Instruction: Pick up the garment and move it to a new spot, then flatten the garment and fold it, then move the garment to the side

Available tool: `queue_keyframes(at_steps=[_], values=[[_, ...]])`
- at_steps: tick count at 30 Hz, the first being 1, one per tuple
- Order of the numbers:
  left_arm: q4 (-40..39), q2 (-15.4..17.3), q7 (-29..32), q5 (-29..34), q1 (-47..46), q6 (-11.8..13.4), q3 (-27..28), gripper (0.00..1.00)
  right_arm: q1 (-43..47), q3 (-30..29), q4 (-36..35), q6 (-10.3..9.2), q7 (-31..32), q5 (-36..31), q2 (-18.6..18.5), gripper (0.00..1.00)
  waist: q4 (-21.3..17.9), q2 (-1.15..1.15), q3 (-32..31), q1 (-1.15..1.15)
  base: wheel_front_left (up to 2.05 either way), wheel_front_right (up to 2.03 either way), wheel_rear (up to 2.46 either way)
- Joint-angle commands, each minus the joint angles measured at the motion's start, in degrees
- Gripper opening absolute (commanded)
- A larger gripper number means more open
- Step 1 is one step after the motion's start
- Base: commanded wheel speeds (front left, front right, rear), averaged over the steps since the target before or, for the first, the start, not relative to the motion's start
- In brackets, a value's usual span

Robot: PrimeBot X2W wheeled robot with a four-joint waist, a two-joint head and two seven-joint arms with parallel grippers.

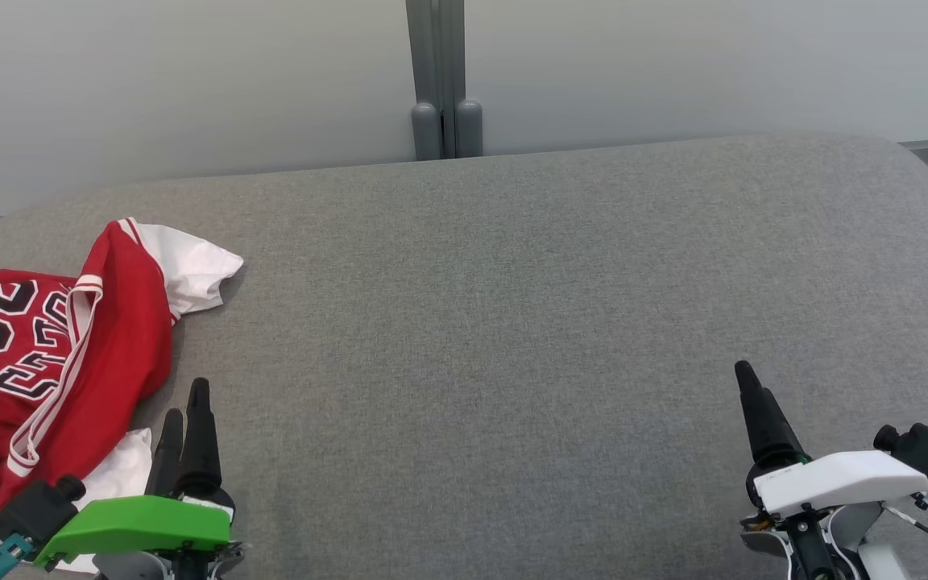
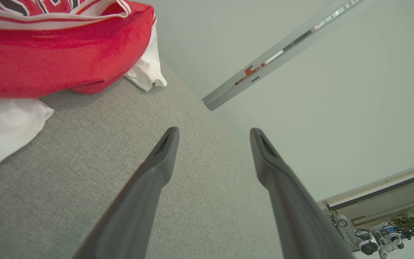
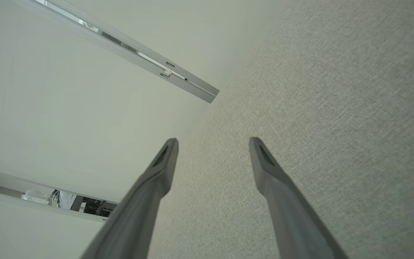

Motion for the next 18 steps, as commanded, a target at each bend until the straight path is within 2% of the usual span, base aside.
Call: queue_keyframes(at_steps=[1,8,18], values=[[-1.5,0.4,-0.6,3.2,-0.3,0.6,-0.6,1.00,-0.1,0.7,-0.9,0.01,-0.6,-2.8,-0.3,1.00,0.0,0.00,0.0,0.00,0.00,0.00,0.00],[-2.5,1.5,-2.1,11.2,0.6,3.7,-3.6,1.00,0.7,2.5,-1.5,0.01,-2.1,-10.0,-0.3,1.00,0.1,0.00,-0.2,0.00,0.00,0.00,0.00],[-3.8,2.9,-3.9,18.4,1.2,8.0,-6.9,1.00,0.8,4.7,-2.0,0.02,-3.9,-17.0,-0.4,1.00,0.0,0.00,-0.1,0.00,0.00,0.00,0.00]])
